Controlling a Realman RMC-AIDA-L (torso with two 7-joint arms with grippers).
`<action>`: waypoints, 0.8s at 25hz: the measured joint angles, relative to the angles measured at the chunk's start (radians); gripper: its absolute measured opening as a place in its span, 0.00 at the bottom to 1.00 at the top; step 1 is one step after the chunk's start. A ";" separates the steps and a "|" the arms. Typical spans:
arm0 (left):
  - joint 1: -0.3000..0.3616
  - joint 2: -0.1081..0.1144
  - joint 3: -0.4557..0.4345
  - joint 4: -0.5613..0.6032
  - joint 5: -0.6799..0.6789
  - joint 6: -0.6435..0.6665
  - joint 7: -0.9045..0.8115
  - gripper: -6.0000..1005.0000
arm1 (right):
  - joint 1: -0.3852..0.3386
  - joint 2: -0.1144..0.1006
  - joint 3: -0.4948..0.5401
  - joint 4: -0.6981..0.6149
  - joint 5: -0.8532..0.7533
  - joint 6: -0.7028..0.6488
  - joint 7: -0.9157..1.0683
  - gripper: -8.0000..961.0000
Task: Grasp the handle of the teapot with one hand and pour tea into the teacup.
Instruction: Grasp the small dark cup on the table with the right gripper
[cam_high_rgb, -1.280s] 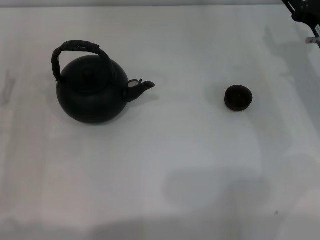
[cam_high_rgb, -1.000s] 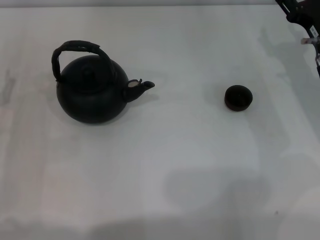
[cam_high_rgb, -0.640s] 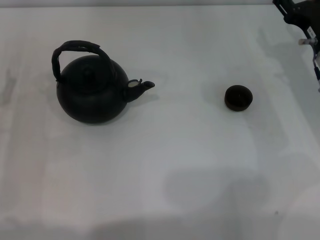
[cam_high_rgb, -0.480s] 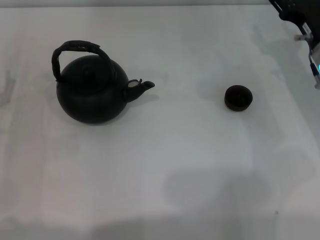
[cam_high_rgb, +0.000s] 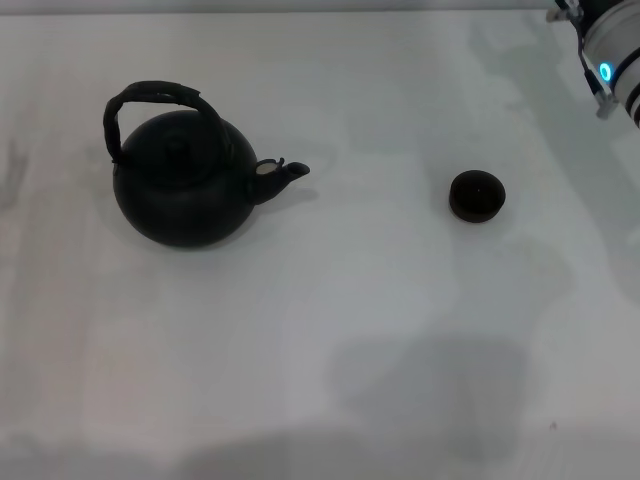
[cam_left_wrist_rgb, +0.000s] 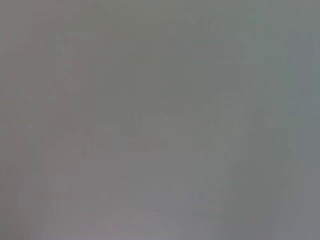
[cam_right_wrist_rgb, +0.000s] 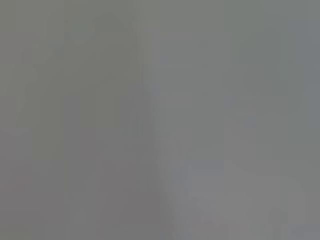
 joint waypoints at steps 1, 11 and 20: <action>0.000 0.000 0.000 0.000 0.000 0.000 0.000 0.88 | 0.001 0.000 0.001 0.001 0.000 -0.006 0.000 0.91; -0.016 0.000 -0.003 0.002 -0.006 -0.038 -0.001 0.88 | -0.164 0.018 -0.020 0.004 -0.047 -0.330 -0.064 0.90; -0.060 0.000 -0.003 0.005 -0.014 -0.098 -0.001 0.88 | -0.157 0.017 -0.009 0.065 -0.033 -0.261 -0.040 0.90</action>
